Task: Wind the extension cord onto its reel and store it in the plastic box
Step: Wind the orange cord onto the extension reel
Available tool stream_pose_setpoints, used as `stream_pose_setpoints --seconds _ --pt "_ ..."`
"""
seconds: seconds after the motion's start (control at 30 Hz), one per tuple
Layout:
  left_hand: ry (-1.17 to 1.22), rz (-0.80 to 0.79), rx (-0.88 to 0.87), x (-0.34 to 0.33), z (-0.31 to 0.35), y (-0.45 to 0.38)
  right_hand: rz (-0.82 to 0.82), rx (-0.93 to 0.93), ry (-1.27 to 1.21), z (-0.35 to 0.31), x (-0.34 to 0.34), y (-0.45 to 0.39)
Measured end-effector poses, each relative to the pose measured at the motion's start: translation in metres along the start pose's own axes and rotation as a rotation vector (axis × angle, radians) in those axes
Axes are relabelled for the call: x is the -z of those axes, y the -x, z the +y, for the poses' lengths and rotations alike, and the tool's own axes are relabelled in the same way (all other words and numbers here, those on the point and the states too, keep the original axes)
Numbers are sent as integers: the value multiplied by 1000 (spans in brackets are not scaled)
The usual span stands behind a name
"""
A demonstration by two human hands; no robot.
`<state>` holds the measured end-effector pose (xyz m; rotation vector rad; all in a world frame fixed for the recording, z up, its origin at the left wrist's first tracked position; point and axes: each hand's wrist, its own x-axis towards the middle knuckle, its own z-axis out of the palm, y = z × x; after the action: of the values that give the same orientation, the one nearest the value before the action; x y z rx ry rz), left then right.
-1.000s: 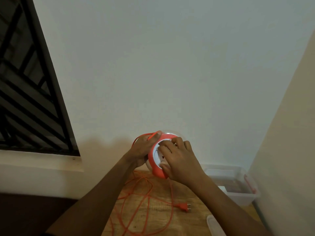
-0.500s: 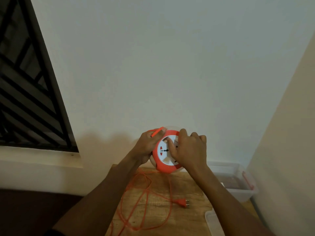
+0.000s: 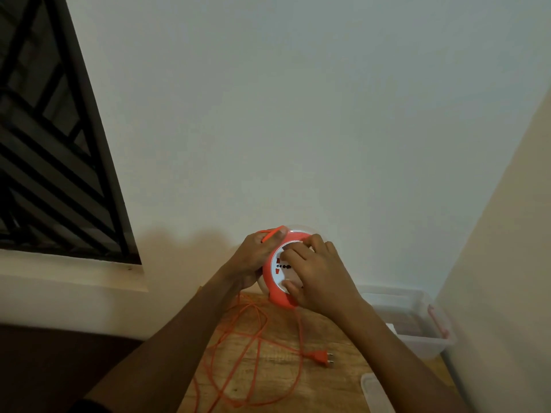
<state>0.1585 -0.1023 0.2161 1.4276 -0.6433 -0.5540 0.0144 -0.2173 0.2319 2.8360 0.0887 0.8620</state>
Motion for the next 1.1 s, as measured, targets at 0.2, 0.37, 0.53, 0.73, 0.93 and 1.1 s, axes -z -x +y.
stream_pose_setpoints --seconds 0.2,0.37,0.53,0.73,0.93,1.1 --pt "2 5 -1 -2 1 1 118 -54 134 -4 -2 -4" --pt "-23 8 -35 -3 2 4 174 -281 174 -5 -6 -10" --pt "-28 59 -43 -8 1 4 101 -480 70 -3 -11 -16" --pt "-23 59 -17 -11 0 4 108 -375 47 -4 -8 -14" --pt "29 32 -1 -3 4 6 86 -42 23 1 -3 3" --pt "-1 1 -8 -7 4 6 104 -90 114 -5 -4 1"
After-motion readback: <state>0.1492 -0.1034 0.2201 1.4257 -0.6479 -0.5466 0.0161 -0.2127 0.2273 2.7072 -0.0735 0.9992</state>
